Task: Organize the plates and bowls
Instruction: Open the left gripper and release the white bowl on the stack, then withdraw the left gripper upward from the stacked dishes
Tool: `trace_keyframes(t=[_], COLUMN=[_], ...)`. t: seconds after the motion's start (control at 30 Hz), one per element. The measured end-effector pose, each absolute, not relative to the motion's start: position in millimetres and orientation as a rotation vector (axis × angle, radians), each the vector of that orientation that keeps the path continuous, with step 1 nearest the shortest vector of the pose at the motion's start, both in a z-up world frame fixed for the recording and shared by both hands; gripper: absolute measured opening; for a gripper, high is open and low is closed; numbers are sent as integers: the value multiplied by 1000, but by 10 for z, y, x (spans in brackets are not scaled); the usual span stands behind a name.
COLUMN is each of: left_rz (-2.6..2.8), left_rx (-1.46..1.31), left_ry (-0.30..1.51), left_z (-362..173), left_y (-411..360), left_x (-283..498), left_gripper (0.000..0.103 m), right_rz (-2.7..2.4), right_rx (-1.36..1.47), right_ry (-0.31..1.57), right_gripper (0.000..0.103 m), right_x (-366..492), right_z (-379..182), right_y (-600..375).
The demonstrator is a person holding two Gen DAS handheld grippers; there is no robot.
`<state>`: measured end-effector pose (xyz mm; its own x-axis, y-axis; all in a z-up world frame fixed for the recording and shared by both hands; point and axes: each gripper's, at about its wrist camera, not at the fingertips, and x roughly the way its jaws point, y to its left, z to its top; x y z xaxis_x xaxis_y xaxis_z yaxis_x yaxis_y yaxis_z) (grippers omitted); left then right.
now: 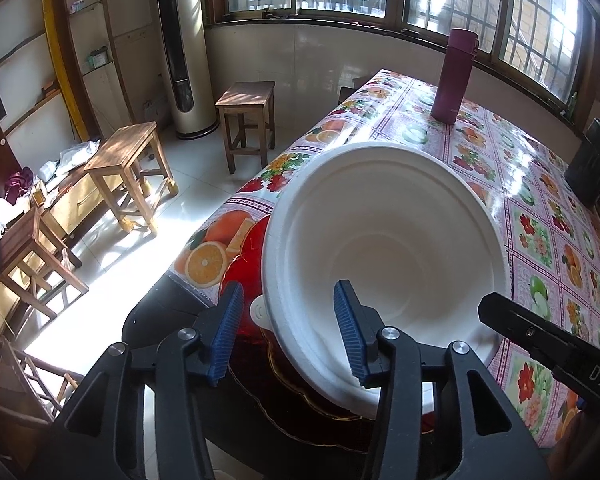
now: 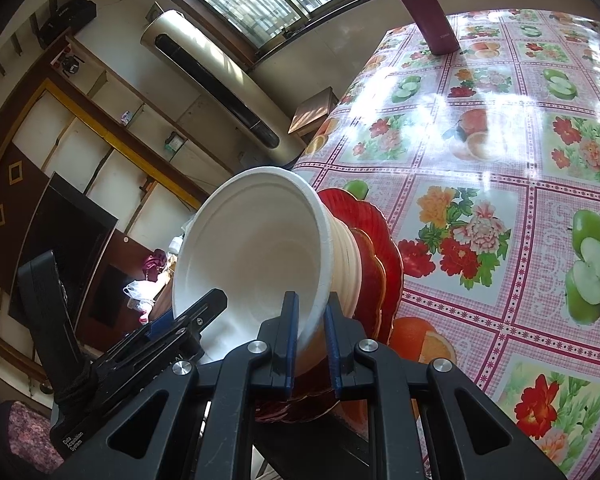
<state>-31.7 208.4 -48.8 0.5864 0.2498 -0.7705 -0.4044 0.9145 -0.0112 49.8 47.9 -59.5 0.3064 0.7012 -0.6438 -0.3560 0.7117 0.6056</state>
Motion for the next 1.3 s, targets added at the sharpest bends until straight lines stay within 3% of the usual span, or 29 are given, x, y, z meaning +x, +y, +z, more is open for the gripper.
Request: trace_keyframes(t=[0.07,0.2,0.33,0.5,0.97,1.3], left_rz=[383,388,407,468,609,498], left_rx=[-193,-183,-167,-124,-42,38], left_ry=[865,849,813,744,569,486], left_z=[-492,-468,-404,-276,147,474], left_y=[2092,2095,2099,2104,2063,1529], left_x=[-321,-347,-398,-508,-791,-706], left_gripper=[50,62,71,75,82,84], right_rz=[718,712,714,713,670,610], right_rx=[383,410,407,399,461,534], right_ry=[1048,1062,1025,943,848,782], right_gripper=[19,42,58,70,75,76], right_x=[500,524,499,441,321,387], right_z=[-592,-589,-506,-372,-248,-199], right_y=[480,447,393,271,-184,-703])
